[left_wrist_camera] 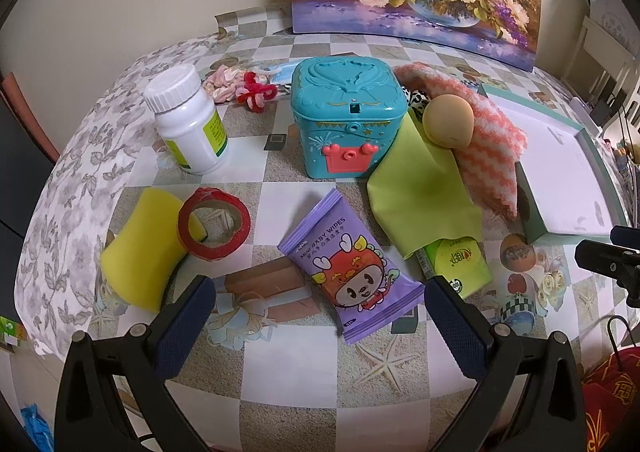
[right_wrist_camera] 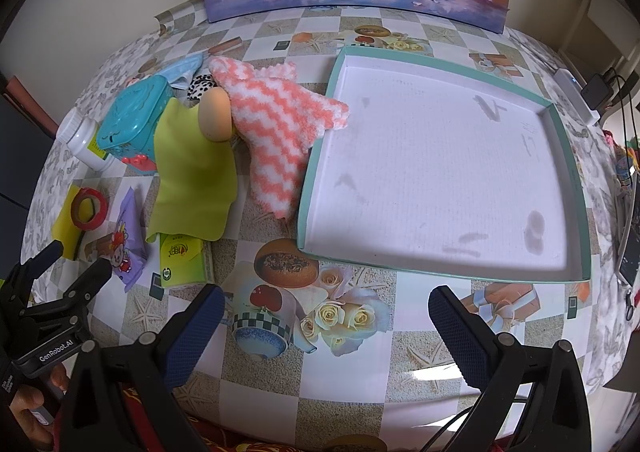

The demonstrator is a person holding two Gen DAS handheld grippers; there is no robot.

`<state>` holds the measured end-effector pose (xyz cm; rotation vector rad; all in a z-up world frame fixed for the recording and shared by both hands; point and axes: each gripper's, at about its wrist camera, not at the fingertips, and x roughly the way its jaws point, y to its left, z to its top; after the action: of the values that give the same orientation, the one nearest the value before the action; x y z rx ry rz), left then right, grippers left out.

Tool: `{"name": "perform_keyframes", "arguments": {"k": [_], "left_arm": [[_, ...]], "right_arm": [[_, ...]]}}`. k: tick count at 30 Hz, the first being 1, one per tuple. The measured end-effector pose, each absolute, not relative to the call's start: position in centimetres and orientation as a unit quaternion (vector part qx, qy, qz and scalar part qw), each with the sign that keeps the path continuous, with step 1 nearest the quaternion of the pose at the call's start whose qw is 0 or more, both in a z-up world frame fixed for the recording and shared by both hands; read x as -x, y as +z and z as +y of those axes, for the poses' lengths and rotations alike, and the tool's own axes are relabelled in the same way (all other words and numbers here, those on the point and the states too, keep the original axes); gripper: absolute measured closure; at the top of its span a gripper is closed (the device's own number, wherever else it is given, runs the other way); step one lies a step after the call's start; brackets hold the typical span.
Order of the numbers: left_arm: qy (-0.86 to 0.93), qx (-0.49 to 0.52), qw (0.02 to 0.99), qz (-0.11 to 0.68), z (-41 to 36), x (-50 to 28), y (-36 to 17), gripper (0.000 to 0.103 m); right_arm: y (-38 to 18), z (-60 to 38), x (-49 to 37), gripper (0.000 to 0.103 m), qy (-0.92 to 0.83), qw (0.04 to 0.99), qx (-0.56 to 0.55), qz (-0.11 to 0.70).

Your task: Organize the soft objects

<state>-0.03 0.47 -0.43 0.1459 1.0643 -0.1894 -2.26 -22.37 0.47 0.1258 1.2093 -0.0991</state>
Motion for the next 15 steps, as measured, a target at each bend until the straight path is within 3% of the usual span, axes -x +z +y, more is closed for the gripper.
{"name": "perform_keyframes", "arguments": {"k": [15], "left_arm": [[-0.095,-0.058,0.852,0.511,0.65,0.0,-0.48,0.0]], "right_arm": [[0.48,-22.32,2.23,0.0,-0.047,0.82,-0.06,0.568]]}}
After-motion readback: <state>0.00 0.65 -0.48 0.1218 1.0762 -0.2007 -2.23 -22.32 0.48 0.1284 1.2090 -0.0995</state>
